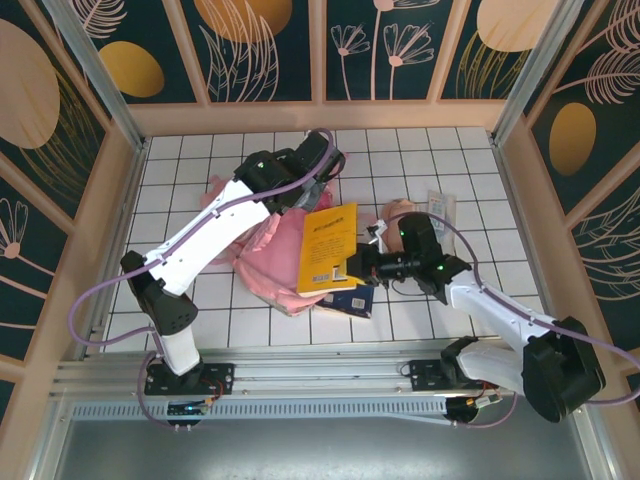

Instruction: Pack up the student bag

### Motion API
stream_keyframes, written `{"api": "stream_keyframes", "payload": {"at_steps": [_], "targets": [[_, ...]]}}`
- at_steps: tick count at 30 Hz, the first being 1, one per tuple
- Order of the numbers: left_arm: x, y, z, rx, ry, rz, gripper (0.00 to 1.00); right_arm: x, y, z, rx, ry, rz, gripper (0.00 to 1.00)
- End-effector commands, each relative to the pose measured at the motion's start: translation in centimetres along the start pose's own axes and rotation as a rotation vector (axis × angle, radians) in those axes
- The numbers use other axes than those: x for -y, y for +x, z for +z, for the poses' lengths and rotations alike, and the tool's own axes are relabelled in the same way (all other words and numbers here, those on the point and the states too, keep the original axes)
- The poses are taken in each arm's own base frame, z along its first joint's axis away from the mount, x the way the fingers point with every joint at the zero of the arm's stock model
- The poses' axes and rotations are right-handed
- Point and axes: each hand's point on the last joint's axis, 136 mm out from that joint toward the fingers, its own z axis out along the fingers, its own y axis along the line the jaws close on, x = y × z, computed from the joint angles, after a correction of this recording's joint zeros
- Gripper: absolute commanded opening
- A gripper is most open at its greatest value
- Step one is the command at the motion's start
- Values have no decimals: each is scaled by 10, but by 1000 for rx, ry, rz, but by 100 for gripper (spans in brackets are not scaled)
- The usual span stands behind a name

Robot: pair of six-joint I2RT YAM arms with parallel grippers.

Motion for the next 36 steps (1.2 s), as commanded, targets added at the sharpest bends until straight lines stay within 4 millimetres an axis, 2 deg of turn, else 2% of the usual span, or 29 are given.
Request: {"api": "stream_keyframes", "payload": {"at_steps": [1, 4, 7, 9, 11, 14, 15, 17, 19, 22, 26, 28, 30, 31, 32, 34, 36], "targets": [[-5, -21, -10, 92, -12, -71, 0, -44, 11, 4, -74, -139, -84, 0], [-4, -18, -10, 92, -1, -67, 0, -59, 18, 8, -117, -193, -92, 0], [-3, -19, -13, 111, 17, -73, 0, -84, 10, 7, -120, -292, -109, 0], [-3, -21, -15, 124, 27, -77, 0, -88, 5, 13, -140, -324, -97, 0], [-5, -24, -20, 141, 30, -80, 0, -74, 1, 26, -181, -318, -49, 0], [1, -29, -22, 163, 61, -66, 0, -41, -5, 47, -228, -269, 33, 0], [-3, -32, -33, 190, 78, -72, 0, -31, -10, 52, -232, -248, 56, 0], [2, -32, -35, 199, 110, -62, 0, -16, -26, 62, -221, -225, 70, 0], [11, -30, -36, 198, 148, -38, 0, -16, -46, 67, -190, -232, 54, 0], [20, -23, -38, 190, 177, -10, 0, -31, -81, 70, -138, -280, 13, 0], [24, -13, -39, 175, 194, 10, 0, -46, -116, 69, -106, -339, -9, 0], [24, -8, -39, 170, 201, 16, 0, -38, -131, 72, -100, -327, 10, 0], [24, -5, -40, 169, 202, 18, 0, -17, -143, 82, -98, -255, 59, 0], [23, -5, -40, 169, 202, 20, 0, -1, -149, 90, -87, -180, 83, 9], [24, -5, -40, 169, 202, 20, 0, 5, -156, 93, -68, -130, 64, 20], [22, -6, -40, 172, 196, 17, 0, 18, -162, 95, -29, 1, 53, 37], [20, -9, -40, 172, 180, 10, 0, 16, -168, 87, 17, 75, 24, 42]]}}
